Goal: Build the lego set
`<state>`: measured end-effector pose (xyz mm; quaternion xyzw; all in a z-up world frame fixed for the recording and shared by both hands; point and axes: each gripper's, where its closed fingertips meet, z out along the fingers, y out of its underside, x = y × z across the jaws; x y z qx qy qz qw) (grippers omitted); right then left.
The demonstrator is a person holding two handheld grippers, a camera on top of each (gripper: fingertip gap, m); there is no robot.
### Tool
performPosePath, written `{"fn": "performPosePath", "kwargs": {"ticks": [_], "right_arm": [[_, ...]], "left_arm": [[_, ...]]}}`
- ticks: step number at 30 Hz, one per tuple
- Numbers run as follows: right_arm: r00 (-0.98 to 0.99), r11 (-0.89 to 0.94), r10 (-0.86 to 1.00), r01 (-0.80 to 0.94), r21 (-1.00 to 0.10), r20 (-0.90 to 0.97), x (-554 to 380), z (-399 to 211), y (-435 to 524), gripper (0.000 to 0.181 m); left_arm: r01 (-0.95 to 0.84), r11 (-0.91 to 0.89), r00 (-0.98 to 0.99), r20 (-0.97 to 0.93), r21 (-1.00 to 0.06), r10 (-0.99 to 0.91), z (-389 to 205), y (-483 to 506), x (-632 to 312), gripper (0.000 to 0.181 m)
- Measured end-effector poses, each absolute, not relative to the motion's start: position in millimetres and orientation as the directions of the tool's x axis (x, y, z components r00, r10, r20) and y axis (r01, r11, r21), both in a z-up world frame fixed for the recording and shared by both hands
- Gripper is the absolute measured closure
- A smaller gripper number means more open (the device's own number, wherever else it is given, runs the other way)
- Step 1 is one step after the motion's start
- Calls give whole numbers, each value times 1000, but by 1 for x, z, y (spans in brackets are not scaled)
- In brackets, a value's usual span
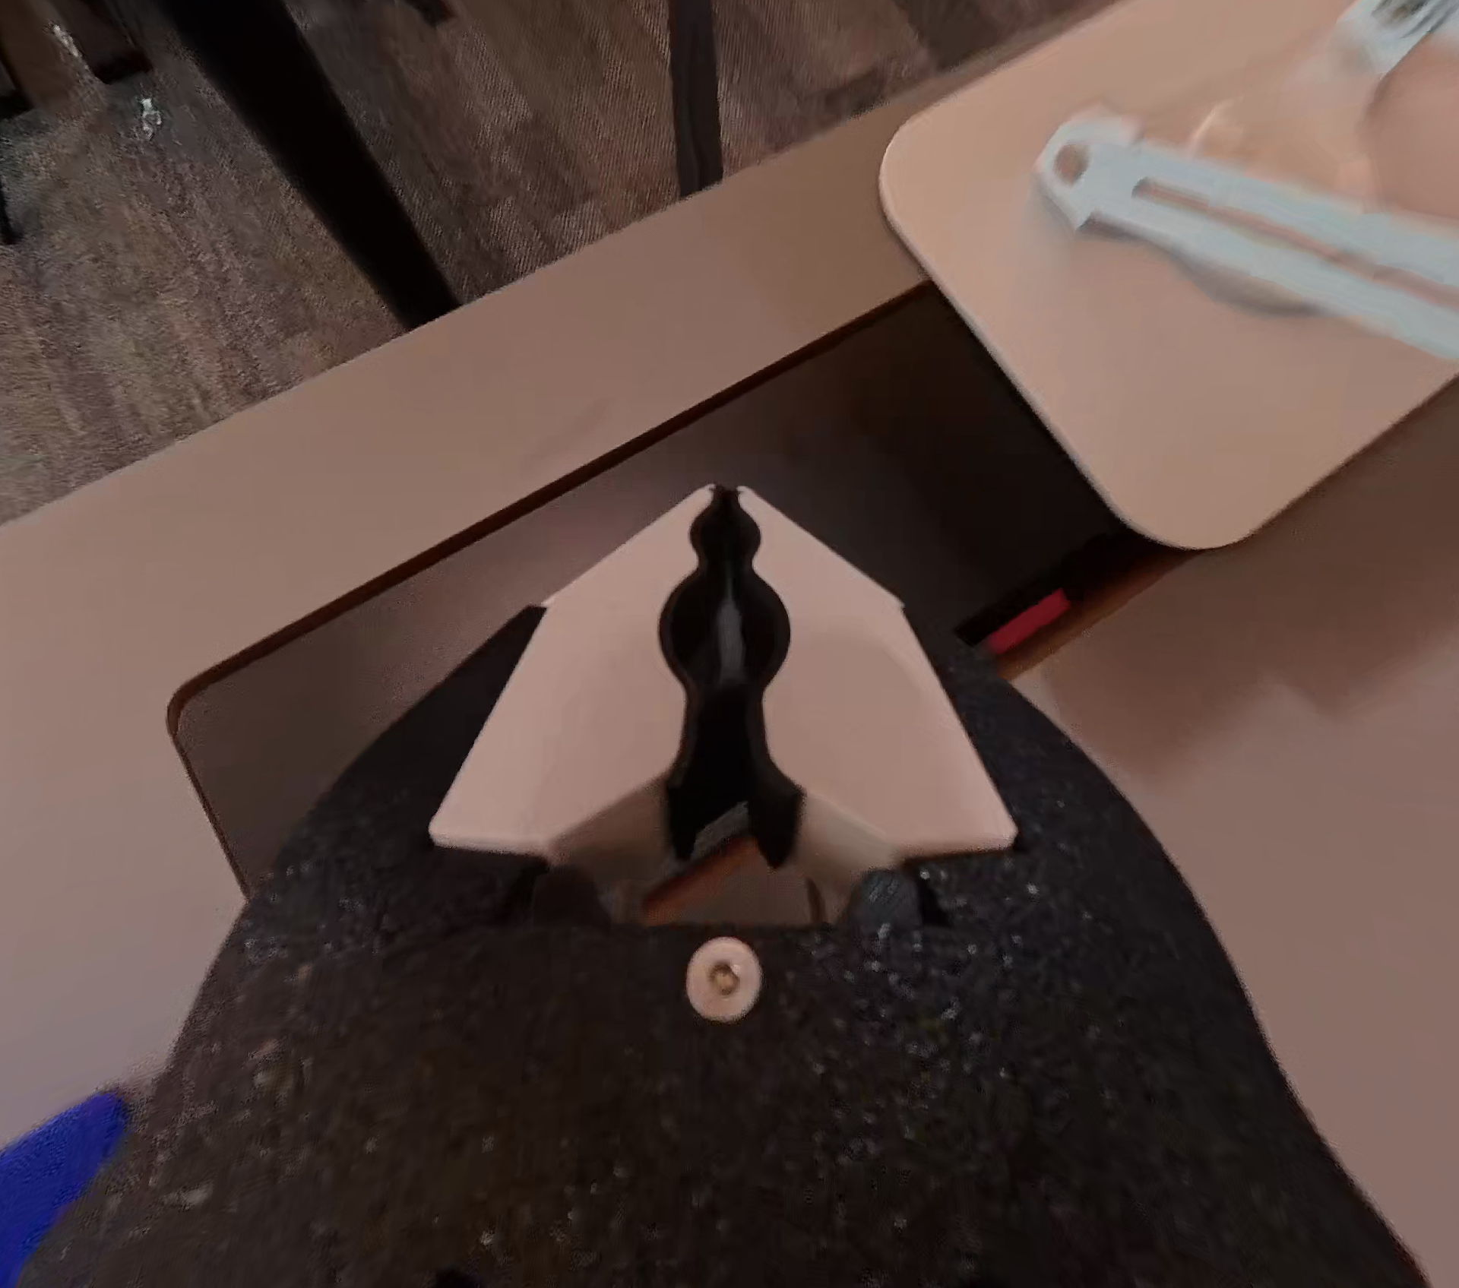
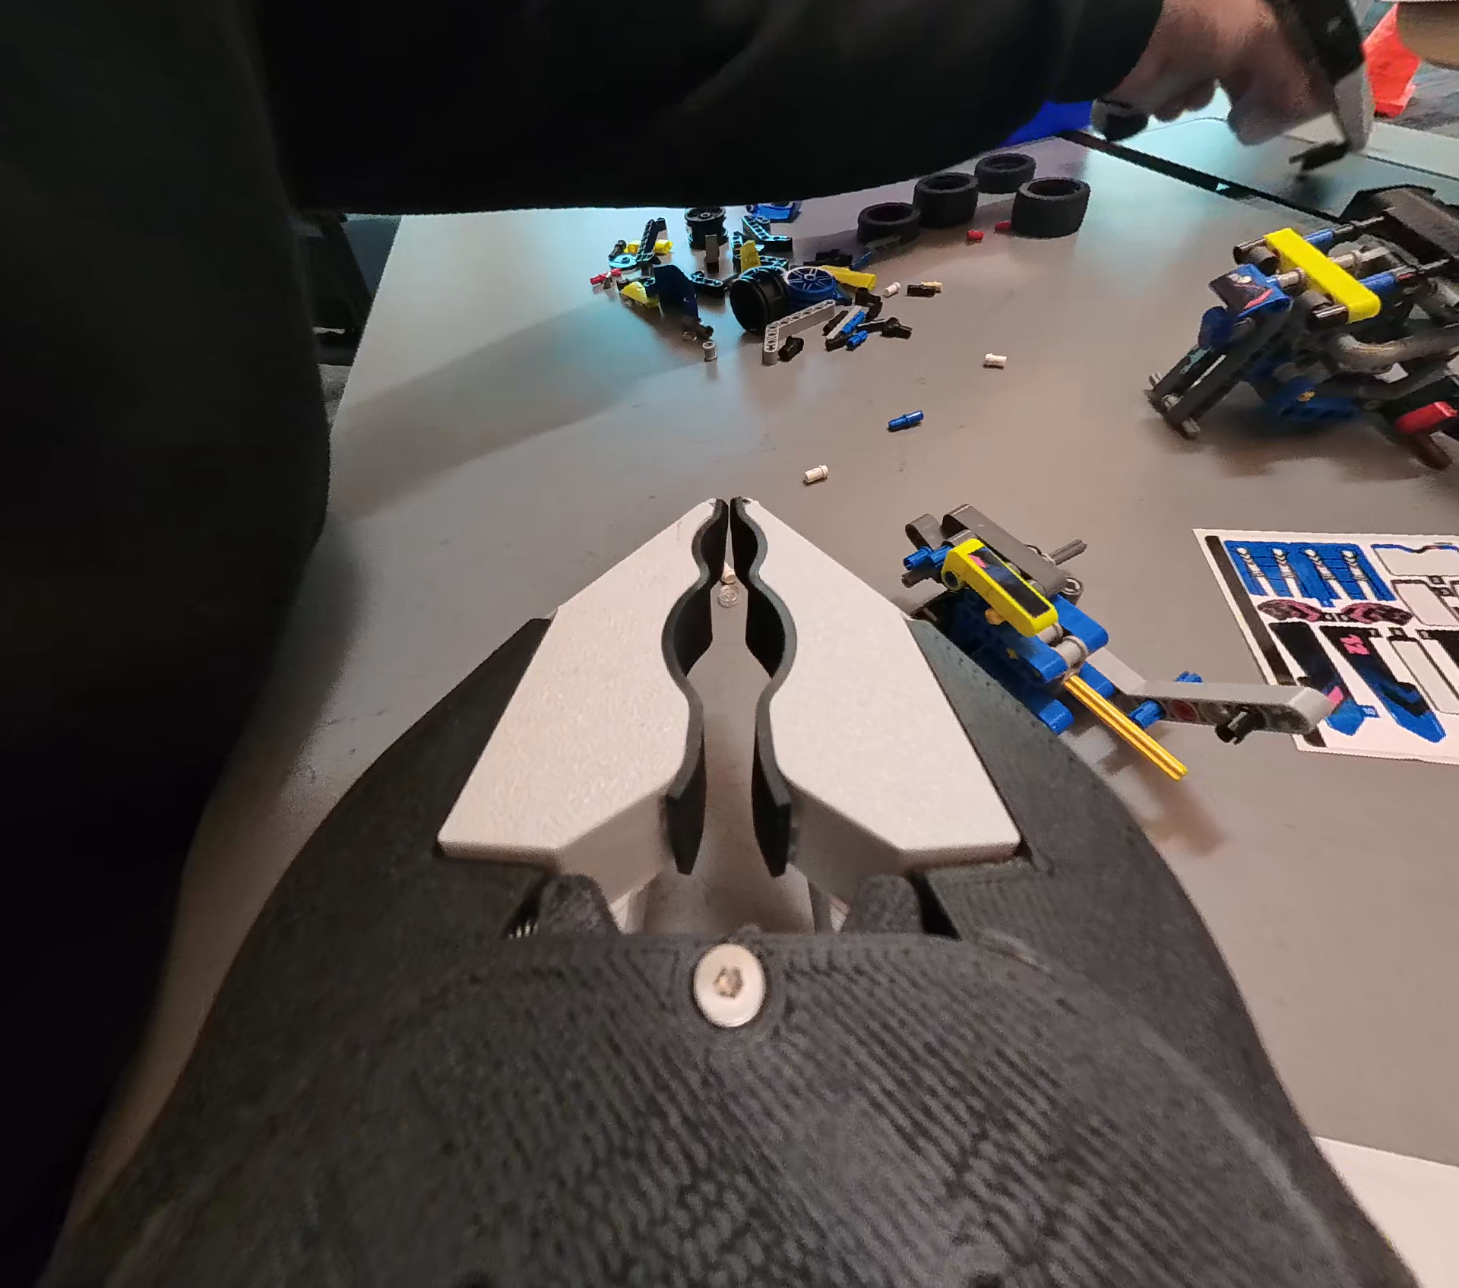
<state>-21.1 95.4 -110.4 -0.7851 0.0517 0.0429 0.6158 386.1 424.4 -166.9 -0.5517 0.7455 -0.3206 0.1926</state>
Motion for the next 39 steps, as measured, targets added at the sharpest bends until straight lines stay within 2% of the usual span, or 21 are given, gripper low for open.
{"fn": "performPosePath", "kwargs": {"ticks": [1,4,7,11,15,17,19,23,26,29,32,36,39], "right_arm": [[991,-235,-33,-135,-963,-131,-20,-110,95,181],[992,-232,-52,-125,-965,-116,-19,-110,95,181],[993,-249,-64,-112,-962,-98,-18,-113,96,181],[996,-250,-68,-67,-966,-52,-22,-112,96,181],[996,-264,-59,-78,-961,-64,-24,-114,96,181],[994,-274,-65,-102,-956,-87,-21,-116,97,181],[992,-281,-64,-122,-952,-109,-20,-118,97,181],[989,-282,-70,-147,-948,-133,-18,-118,97,181],[986,-279,-77,-166,-946,-150,-16,-118,97,181],[979,-248,-136,-182,-952,-152,-7,-115,94,173],[957,-127,-205,-233,-964,-204,6,-101,92,164],[910,94,-211,-345,-934,-357,8,-77,101,154],[932,74,-201,-293,-953,-302,-18,-75,113,138]], "left_arm": [[-684,142,-303,101,-716,-947,-155,423,382,181],[-618,119,-316,106,-777,-943,-127,420,368,180],[-647,191,-258,-25,-738,-966,-131,449,361,167],[-713,181,-242,-4,-677,-970,-152,451,358,148],[-753,192,-206,-52,-629,-977,-173,454,373,144],[-800,158,-173,-29,-579,-984,-187,455,377,143],[-791,97,-146,32,-605,-989,-188,451,382,168],[-773,198,-231,-24,-602,-973,-181,445,369,168],[-656,275,-347,-43,-703,-937,-137,418,345,169],[-419,349,-439,-150,-838,-886,-66,368,288,169],[-181,402,-501,-267,-898,-823,-18,289,197,169],[-56,227,-583,-153,-972,-798,-13,167,73,169],[-21,141,-565,-105,-990,-819,-23,114,13,169]]}}
